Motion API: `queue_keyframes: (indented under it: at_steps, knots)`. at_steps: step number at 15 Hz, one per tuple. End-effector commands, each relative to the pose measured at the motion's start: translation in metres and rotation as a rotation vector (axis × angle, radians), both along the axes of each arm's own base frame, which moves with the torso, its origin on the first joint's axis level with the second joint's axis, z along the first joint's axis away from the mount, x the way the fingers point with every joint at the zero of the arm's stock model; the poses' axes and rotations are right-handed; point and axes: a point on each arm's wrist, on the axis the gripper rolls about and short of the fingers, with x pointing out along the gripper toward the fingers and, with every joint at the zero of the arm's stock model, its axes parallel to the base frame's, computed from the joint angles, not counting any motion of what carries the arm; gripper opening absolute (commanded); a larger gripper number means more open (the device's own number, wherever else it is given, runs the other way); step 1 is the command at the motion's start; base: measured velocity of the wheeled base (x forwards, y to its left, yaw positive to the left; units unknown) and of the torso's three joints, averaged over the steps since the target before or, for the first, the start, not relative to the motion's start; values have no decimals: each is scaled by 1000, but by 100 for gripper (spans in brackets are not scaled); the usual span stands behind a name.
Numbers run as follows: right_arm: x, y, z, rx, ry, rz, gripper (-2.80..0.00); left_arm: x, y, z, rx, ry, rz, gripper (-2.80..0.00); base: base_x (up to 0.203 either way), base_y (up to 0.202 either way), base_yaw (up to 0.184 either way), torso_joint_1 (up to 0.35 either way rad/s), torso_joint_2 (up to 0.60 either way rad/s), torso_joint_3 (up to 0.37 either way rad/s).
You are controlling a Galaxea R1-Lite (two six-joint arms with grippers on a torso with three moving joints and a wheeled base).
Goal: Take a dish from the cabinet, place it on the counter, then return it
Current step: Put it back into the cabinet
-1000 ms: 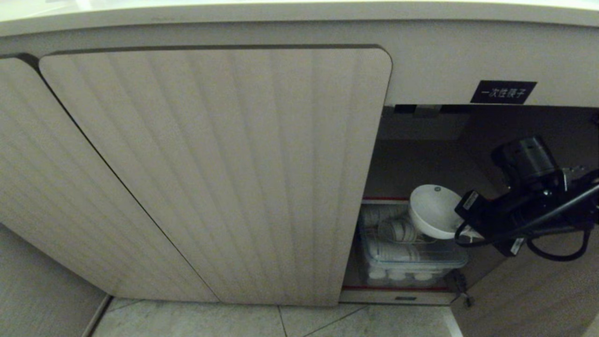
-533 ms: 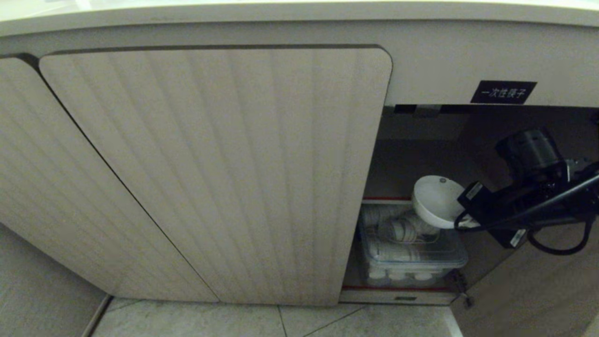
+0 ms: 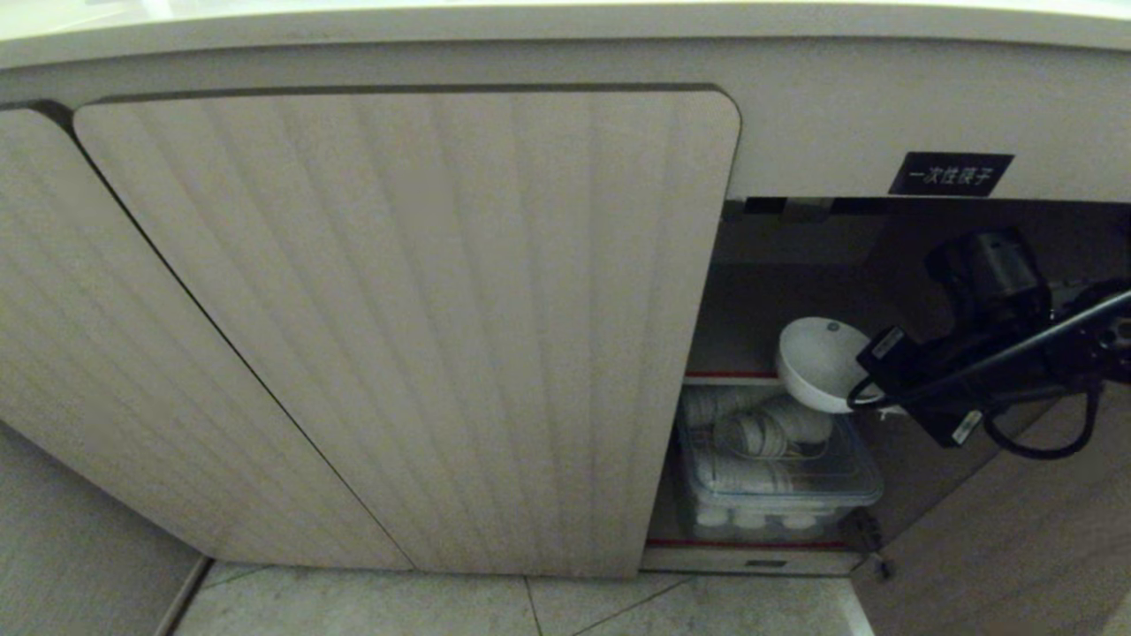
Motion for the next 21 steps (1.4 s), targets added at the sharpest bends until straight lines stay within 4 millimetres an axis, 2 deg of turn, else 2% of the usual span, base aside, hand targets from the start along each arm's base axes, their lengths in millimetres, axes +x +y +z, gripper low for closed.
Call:
queue_keyframes:
  at_steps: [1,21]
  knots:
    - [6,0,-4,2,10,-6,-280,0,0,0,-1,-1,-1,-280,0,0,0,0,0,0]
    - [44,-3,-6,-26,-9,-56,-280,0,0,0,-1,0,-1,-280,0,0,0,0,0,0]
